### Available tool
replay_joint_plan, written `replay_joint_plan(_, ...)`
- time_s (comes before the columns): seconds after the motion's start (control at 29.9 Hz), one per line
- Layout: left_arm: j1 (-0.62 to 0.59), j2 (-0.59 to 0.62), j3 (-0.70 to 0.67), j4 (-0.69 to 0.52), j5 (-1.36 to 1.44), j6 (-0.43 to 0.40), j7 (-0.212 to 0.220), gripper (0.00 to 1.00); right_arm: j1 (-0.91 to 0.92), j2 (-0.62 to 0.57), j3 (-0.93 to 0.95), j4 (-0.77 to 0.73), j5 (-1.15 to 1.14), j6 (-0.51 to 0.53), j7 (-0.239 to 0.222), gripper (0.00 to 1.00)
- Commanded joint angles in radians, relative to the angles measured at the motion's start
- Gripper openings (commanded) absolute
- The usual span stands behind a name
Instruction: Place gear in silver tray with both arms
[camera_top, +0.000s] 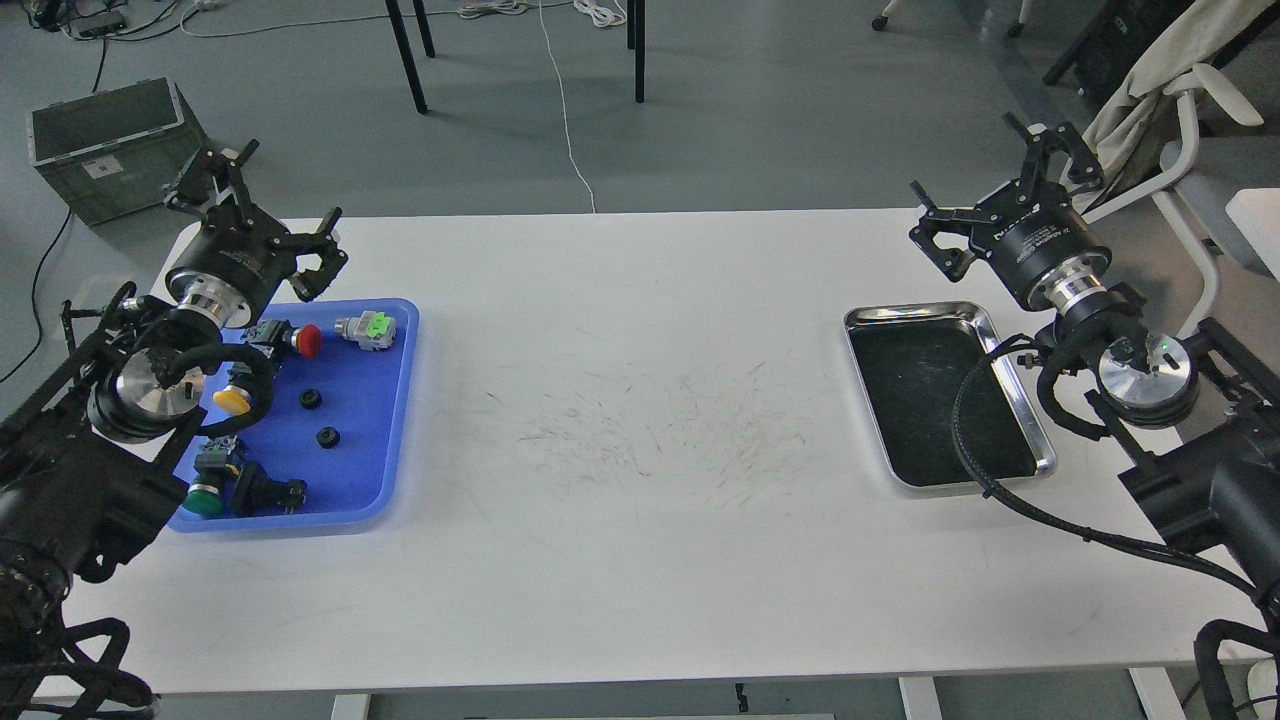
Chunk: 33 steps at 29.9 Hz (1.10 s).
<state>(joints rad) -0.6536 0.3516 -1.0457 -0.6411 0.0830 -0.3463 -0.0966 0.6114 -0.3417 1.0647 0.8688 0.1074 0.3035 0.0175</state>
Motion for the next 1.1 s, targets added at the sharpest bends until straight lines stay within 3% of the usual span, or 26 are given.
replay_joint_plan(0.0, 0.002, -0.002, 0.001, 0.000, 0.000, 0.004, -0.002, 0.98, 0.001, 0.001, 0.000, -0.001, 0.000, -0.001, 0.002, 1.00)
replay_joint_plan(0.77, -0.015, -0.005, 0.012, 0.047, 0.006, -0.002, 0.000, 0.98, -0.001, 0.003, -0.003, -0.001, -0.002, 0.002, 0.004, 1.00)
replay_joint_plan(1.07, -0.005, 0.012, 0.026, 0.000, 0.012, -0.013, 0.009, 0.98, -0.001, 0.009, -0.003, -0.004, -0.002, 0.005, 0.005, 1.00)
